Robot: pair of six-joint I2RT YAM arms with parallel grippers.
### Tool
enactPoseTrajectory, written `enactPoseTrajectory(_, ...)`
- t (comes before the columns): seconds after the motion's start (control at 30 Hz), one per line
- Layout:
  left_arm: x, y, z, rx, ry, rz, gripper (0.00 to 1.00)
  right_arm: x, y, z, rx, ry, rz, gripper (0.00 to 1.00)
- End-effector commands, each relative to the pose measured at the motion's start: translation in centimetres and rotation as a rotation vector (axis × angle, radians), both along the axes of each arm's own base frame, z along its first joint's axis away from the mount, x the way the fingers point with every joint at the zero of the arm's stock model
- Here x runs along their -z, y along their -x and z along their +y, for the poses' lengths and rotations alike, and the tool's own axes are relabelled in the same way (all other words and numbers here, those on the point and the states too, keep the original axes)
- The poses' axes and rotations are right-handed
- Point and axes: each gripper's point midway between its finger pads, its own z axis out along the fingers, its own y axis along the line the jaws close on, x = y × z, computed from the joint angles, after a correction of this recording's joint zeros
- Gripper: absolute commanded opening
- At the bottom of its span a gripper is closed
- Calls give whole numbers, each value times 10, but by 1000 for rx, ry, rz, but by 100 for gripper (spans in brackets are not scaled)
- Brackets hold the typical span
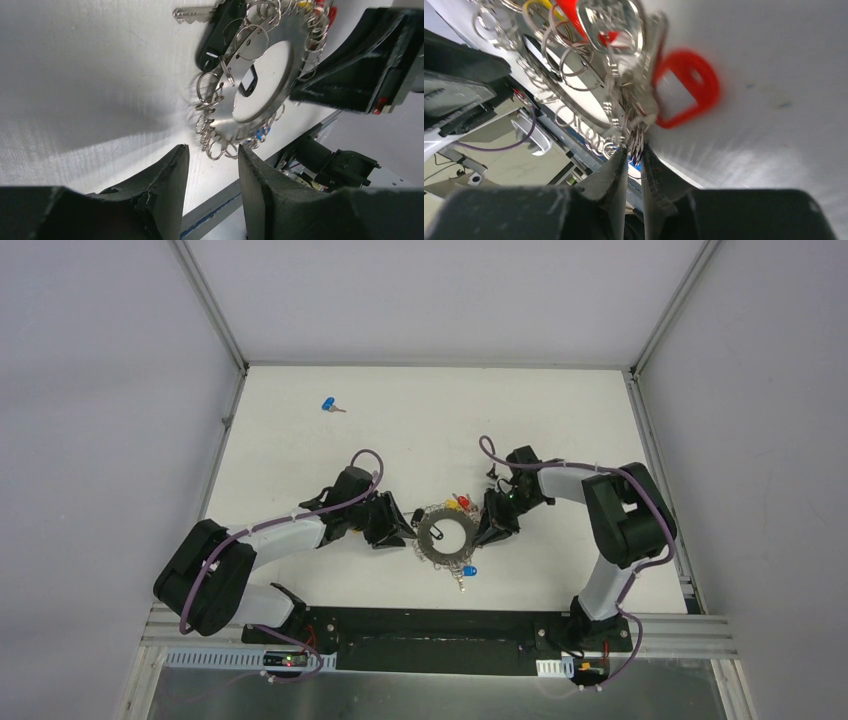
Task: Put the keys on the keyring
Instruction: Adjust the keyring at the center of the board.
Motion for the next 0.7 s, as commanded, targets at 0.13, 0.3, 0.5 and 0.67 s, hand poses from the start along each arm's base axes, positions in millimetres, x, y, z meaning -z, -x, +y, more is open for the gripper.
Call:
enactPoseTrajectory(0.13, -17, -6, -9, 23, 48, -72, 44, -9, 24, 22, -27, -68, -24, 28)
enactPoseTrajectory(0.3, -23, 0, -3, 18, 48, -97, 52, -23, 12, 14, 5, -68, -81, 44)
enactPoseTrajectory(0.5, -30, 5, 0, 8, 70, -118, 64, -34, 0, 3, 59, -75, -121, 49)
enactPoseTrajectory(0.67, -37, 5, -4, 7, 122, -137, 63, -25, 2, -3, 93, -62, -94, 45)
